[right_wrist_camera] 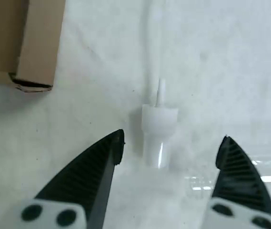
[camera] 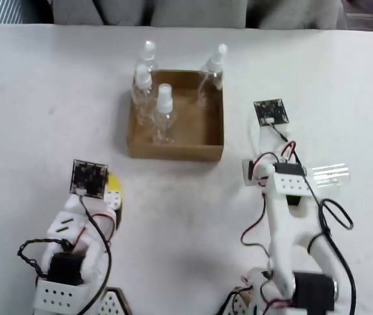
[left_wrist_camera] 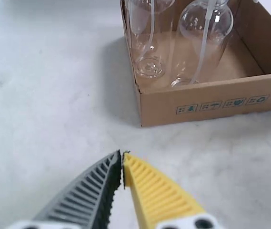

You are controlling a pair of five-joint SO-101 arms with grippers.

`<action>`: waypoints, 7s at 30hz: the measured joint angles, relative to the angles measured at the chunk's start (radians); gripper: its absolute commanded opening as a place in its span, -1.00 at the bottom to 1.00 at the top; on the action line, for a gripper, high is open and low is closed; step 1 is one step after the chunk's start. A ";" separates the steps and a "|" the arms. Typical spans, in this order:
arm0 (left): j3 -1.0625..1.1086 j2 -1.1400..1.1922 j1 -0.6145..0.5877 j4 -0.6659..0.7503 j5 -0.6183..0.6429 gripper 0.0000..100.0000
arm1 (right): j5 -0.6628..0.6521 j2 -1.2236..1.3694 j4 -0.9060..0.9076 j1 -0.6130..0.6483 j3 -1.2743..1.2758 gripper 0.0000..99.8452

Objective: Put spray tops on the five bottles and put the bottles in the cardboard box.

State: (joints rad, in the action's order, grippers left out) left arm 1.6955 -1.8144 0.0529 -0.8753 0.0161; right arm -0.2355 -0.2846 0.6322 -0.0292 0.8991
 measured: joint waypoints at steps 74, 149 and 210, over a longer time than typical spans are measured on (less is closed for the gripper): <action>0.000 0.000 -0.242 -0.127 -0.127 -0.95 | -0.928 -0.545 0.615 0.678 0.167 -0.52; -0.779 1.002 0.835 -0.204 -0.479 -0.71 | -0.206 -1.183 0.574 -1.014 0.546 -0.96; -0.888 1.574 0.796 0.074 -0.477 -0.56 | -0.206 -1.231 0.574 -1.014 0.592 -0.97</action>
State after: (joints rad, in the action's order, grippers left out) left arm 0.8071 -0.2401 0.8493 -0.8017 -0.4611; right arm -0.4411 -1.5152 1.2060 -1.0434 1.4914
